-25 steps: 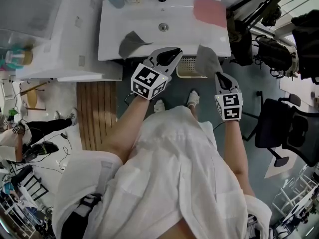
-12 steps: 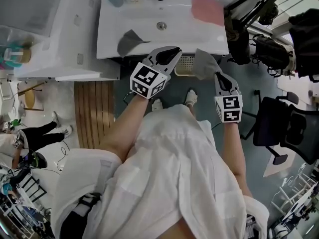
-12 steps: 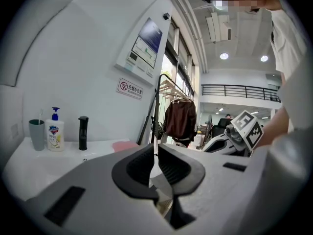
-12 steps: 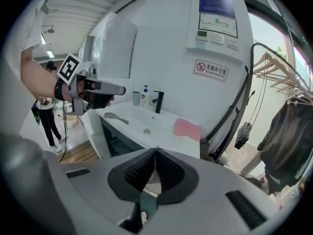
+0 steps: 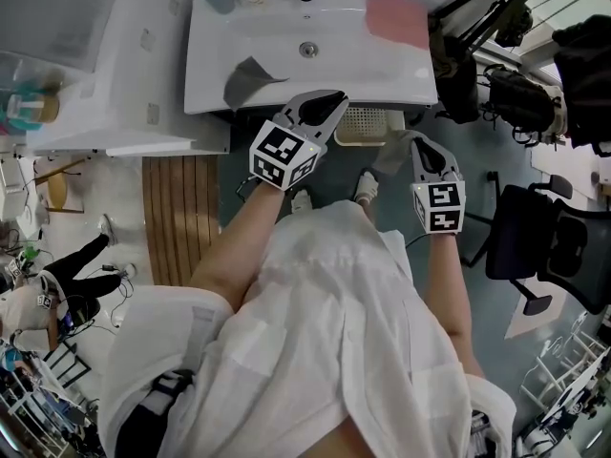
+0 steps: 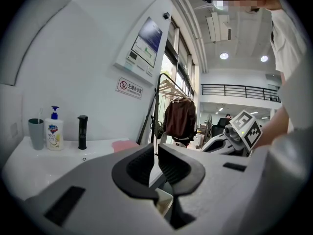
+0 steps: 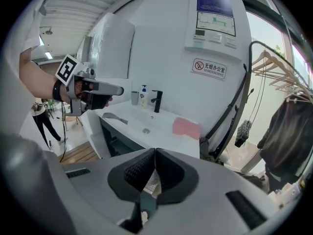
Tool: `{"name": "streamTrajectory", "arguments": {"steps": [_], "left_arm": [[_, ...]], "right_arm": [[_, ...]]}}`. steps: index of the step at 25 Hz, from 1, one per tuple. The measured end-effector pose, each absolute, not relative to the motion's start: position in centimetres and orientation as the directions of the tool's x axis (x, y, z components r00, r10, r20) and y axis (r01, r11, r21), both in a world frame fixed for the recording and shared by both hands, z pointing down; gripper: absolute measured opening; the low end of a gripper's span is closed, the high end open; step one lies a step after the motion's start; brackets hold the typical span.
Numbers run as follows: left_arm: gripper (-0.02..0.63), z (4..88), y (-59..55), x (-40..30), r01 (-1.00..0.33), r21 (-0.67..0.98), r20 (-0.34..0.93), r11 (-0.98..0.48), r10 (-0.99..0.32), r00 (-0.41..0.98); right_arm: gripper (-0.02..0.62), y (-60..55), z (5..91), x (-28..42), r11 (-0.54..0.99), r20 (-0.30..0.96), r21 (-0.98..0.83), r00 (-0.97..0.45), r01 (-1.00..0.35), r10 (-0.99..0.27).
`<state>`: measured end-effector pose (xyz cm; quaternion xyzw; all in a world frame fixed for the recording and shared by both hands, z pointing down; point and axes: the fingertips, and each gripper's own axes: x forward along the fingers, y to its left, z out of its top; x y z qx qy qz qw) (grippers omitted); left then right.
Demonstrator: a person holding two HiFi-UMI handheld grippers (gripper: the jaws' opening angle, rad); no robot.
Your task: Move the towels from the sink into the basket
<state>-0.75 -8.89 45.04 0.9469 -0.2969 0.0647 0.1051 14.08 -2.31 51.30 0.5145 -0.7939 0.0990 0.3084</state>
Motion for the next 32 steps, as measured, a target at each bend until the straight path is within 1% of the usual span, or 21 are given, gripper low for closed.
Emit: {"name": "streamTrajectory", "arguments": {"steps": [11, 20, 32], "left_arm": [[0.032, 46.4, -10.0, -1.7, -0.602, 0.161, 0.225, -0.782, -0.565, 0.794], [0.032, 47.6, -10.7, -2.4, -0.624, 0.167, 0.255, -0.763, -0.578, 0.775], [0.032, 47.9, -11.9, -3.0, -0.636, 0.169, 0.261, -0.753, -0.588, 0.766]], "right_arm": [[0.032, -5.5, 56.5, 14.2, 0.477, 0.666, 0.101, -0.296, -0.873, -0.684], [0.032, -8.5, 61.7, 14.6, 0.458, 0.741, 0.018, -0.296, -0.889, -0.602], [0.034, -9.6, 64.0, 14.5, 0.409, 0.791, -0.032, -0.274, -0.912, -0.548]]}}
